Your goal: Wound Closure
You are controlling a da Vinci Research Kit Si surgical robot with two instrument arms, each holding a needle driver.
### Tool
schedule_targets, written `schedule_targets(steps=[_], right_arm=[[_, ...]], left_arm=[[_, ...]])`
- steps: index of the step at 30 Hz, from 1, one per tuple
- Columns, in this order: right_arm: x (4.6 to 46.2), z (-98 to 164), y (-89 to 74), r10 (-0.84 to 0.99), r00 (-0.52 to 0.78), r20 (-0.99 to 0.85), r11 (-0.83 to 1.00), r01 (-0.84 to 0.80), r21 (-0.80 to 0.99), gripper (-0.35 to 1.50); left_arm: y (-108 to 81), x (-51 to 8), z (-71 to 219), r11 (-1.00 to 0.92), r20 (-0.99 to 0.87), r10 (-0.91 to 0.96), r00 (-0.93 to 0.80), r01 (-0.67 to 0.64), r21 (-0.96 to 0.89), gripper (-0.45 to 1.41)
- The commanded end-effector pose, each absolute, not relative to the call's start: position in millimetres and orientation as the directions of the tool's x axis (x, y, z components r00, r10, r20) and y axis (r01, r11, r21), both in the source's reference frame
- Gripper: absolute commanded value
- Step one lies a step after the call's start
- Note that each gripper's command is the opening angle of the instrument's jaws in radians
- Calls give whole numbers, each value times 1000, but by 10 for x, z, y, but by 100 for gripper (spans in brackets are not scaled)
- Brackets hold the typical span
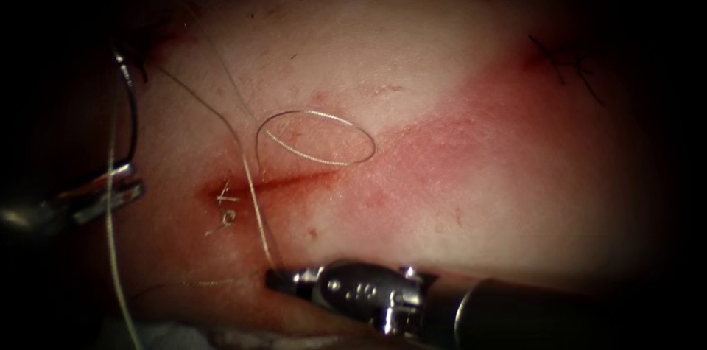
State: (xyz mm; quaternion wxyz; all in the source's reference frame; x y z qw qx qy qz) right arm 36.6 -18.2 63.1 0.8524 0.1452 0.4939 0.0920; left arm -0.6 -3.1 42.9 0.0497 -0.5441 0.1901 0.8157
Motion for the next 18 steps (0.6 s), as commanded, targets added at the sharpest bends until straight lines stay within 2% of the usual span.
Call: schedule_targets(steps=[1, 4, 7, 9, 10, 15, 18], right_arm=[[373, 623, -197, 322, 485, -813, 931, -5, 365, -35], [376, 592, -213, 381, 443, -811, 895, 43, 444, -35], [377, 580, -209, 390, 416, -822, 891, 56, 451, -35], [375, 577, -201, 365, 413, -834, 911, 28, 413, 59], [370, 578, -188, 341, 429, -837, 929, -14, 371, 118], [344, 599, -161, 254, 443, -860, 960, -8, 279, 140], [326, 624, -145, 232, 456, -859, 968, -18, 252, 147]], left_arm=[[-34, -11, 436, -923, -907, -125, -402, -287, 255, -45], [-33, -11, 442, -923, -907, -127, -402, -287, 257, -45], [-33, -12, 445, -924, -905, -128, -406, -283, 258, -45], [-33, -12, 446, -924, -904, -129, -407, -281, 258, -45], [-34, -13, 446, -925, -903, -129, -409, -279, 258, -45], [-32, -11, 446, -926, -904, -129, -408, -278, 257, -45], [-31, -9, 448, -926, -904, -129, -407, -277, 257, -45]])
